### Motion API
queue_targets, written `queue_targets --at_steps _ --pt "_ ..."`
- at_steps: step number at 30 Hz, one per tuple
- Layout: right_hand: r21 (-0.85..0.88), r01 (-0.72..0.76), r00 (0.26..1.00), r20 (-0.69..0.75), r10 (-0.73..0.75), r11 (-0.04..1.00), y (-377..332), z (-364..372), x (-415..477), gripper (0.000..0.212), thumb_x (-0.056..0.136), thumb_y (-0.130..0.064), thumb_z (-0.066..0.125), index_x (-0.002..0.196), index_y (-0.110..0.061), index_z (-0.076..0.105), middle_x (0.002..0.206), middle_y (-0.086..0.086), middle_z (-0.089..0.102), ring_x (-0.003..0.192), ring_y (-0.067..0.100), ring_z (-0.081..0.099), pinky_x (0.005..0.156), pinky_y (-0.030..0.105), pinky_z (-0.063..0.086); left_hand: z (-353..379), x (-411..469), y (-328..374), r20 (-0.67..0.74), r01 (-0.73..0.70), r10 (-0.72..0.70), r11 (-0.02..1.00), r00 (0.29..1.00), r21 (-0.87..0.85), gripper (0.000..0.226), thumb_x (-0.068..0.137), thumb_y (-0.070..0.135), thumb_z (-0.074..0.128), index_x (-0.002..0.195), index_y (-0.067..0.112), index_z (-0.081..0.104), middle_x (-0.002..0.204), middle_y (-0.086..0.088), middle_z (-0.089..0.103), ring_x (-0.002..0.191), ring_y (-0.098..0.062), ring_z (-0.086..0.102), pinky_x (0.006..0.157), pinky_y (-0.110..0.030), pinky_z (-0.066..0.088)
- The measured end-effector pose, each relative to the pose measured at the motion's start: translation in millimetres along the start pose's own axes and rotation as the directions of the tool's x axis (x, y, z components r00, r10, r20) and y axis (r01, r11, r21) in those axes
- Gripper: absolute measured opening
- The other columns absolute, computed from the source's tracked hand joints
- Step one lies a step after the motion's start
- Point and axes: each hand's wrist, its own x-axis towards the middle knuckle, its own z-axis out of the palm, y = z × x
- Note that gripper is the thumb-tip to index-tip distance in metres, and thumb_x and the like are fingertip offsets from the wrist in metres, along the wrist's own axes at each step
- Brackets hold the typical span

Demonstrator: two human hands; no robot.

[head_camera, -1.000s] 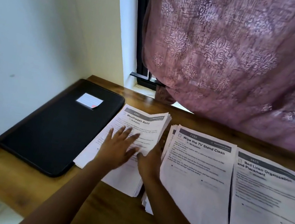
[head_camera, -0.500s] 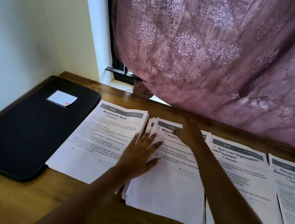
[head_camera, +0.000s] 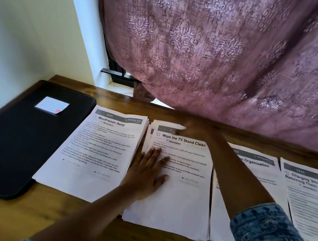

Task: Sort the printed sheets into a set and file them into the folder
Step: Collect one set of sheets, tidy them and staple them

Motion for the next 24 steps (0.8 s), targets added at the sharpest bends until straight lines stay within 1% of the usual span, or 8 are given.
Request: queue_targets --at_steps 4,8,11,15,18,20,22,24 --pt "0.461 -0.079 0.997 0.045 0.066 0.884 30 -29 -18 0.092 0.03 -0.085 0.069 0.095 -0.019 0.069 0.104 0.006 0.067 0.092 0.024 0.063 0.094 0.04 0.047 1 0 -1 -0.012 -0.014 0.014 1.0 1.0 -0.007 0.072 0.088 0.065 0.002 0.153 0.035 0.006 0.162 0.001 -0.006 0.148 -0.018 -0.01 0.12 -0.038 -0.008" --pt "0.751 -0.176 0.979 0.198 0.037 0.636 69 -31 -55 0.093 0.039 -0.076 0.076 0.105 -0.013 0.066 0.097 0.012 0.069 0.089 0.028 0.066 0.079 0.039 0.051 2 -1 -1 -0.033 -0.014 0.013 1.0 0.999 -0.012 0.076 0.086 0.069 -0.003 0.153 0.034 0.008 0.162 0.0 -0.003 0.149 -0.019 -0.008 0.119 -0.038 -0.008" --pt "0.859 -0.22 0.974 0.222 0.05 0.463 76 2 -77 0.079 0.058 -0.058 0.078 0.118 -0.01 0.061 0.109 0.013 0.068 0.099 0.03 0.064 0.082 0.04 0.052 3 0 -2 -0.057 -0.013 0.012 1.0 0.998 -0.014 0.074 0.088 0.068 0.003 0.153 0.033 0.011 0.162 -0.001 0.001 0.149 -0.02 -0.004 0.119 -0.038 -0.006" --pt "0.935 -0.158 0.983 0.117 0.144 0.318 55 65 -102 0.036 0.079 -0.011 0.071 0.113 -0.007 0.063 0.117 0.014 0.066 0.102 0.029 0.065 0.091 0.04 0.05 5 1 -3 -0.1 -0.038 0.034 0.999 0.994 -0.032 0.084 0.083 0.072 -0.008 0.153 0.032 0.016 0.161 -0.002 0.006 0.149 -0.022 0.002 0.117 -0.037 -0.007" --pt "0.95 -0.076 0.937 -0.035 0.346 0.301 34 93 -113 0.039 0.081 0.006 0.066 0.118 -0.004 0.061 0.12 0.006 0.061 0.102 0.022 0.057 0.094 0.034 0.042 1 4 -6 -0.057 -0.05 0.042 0.988 0.997 -0.147 0.084 0.083 0.077 0.005 0.151 0.032 0.021 0.162 -0.001 0.009 0.149 -0.019 0.003 0.119 -0.039 -0.005" --pt "0.948 -0.02 0.913 -0.112 0.392 0.318 29 95 -118 0.044 0.08 0.007 0.067 0.122 -0.002 0.059 0.115 0.006 0.061 0.102 0.02 0.055 0.092 0.031 0.04 -8 8 -8 -0.017 0.01 -0.021 0.876 1.0 -0.481 0.072 0.086 0.065 0.039 0.148 0.032 0.027 0.161 -0.002 0.015 0.148 -0.019 0.01 0.121 -0.047 0.01" --pt "0.958 0.056 0.916 -0.162 0.367 0.282 28 86 -129 0.039 0.078 0.009 0.067 0.113 -0.006 0.064 0.113 0.008 0.066 0.098 0.018 0.062 0.09 0.03 0.044 -28 8 -8 -0.092 0.012 -0.152 0.575 0.984 -0.818 0.07 0.083 0.045 0.064 0.143 0.03 0.032 0.155 -0.003 0.029 0.142 -0.021 0.029 0.114 -0.048 0.033" --pt "0.957 0.147 0.917 -0.227 0.328 0.249 31 75 -143 0.032 0.076 0.011 0.066 0.098 -0.012 0.069 0.098 0.002 0.072 0.088 0.012 0.067 0.091 0.033 0.048 -55 6 -7 -0.106 -0.041 -0.228 0.274 0.968 -0.961 0.069 0.081 0.026 0.074 0.141 0.022 0.04 0.141 -0.002 0.052 0.129 -0.02 0.05 0.102 -0.043 0.048"
